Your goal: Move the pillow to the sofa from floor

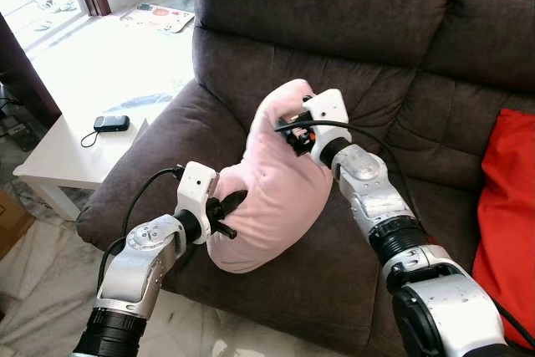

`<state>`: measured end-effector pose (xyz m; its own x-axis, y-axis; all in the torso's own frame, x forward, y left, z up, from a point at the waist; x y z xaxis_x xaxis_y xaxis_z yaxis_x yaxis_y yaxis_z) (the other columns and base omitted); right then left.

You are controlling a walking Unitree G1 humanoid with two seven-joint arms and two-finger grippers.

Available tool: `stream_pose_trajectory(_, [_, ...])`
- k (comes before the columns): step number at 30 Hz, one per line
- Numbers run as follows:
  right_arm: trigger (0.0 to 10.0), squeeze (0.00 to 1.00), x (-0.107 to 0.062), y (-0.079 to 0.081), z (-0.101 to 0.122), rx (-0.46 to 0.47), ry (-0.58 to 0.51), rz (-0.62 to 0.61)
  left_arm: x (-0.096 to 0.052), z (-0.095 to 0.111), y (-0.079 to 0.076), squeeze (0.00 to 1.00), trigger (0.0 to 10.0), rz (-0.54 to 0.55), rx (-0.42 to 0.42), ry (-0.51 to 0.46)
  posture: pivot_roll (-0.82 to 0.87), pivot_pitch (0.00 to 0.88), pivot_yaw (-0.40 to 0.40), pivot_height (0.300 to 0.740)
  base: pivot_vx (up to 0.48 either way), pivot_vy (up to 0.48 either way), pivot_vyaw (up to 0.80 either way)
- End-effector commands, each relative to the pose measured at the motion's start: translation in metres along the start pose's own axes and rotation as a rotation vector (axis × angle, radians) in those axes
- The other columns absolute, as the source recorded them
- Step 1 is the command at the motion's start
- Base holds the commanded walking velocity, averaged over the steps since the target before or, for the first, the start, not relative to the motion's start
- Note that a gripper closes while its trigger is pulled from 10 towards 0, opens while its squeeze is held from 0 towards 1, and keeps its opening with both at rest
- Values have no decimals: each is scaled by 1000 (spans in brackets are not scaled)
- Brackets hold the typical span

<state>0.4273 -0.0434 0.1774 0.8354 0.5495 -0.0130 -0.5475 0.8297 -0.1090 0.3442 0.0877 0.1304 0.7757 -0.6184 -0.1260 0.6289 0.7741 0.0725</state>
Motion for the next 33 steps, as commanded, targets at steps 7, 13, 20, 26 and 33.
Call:
stream_pose_trajectory(7, [10000,0,-8,-10,-13,-52,46,-9,5,34,0,0,10000,10,86,-111,73,108,-68,740,0,0,0])
stream_pose_trajectory(13, [10000,0,-17,-23,-21,-60,62,-45,5,35,17,0,10000,114,84,-116,70,110,-65,740,0,0,0])
stream_pose_trajectory(20, [10000,0,-31,-38,-31,-45,59,-136,2,23,46,0,10000,275,63,-62,70,115,-61,740,0,0,0])
stream_pose_trajectory(26, [10000,0,-60,-80,-33,-39,32,-378,4,20,50,0,10000,307,34,-47,58,123,-53,740,0,0,0])
stream_pose_trajectory(33, [10000,0,-101,-109,-40,-78,62,-567,8,19,52,0,10000,329,22,-48,50,125,-51,740,0,0,0])
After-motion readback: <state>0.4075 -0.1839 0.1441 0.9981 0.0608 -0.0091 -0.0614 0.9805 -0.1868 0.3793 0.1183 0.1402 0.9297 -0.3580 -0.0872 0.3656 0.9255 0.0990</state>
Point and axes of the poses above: a point about 5 cm out from each wrist's last joint towards the gripper, its own x axis pointing out of the wrist towards the gripper, its own z axis along the axis of the wrist's last joint, y = z × x, the point moved 5 cm from there along x, pointing out of the wrist towards the gripper, and after that the axes turned 9 degrees about x, right-handed, at the moved point
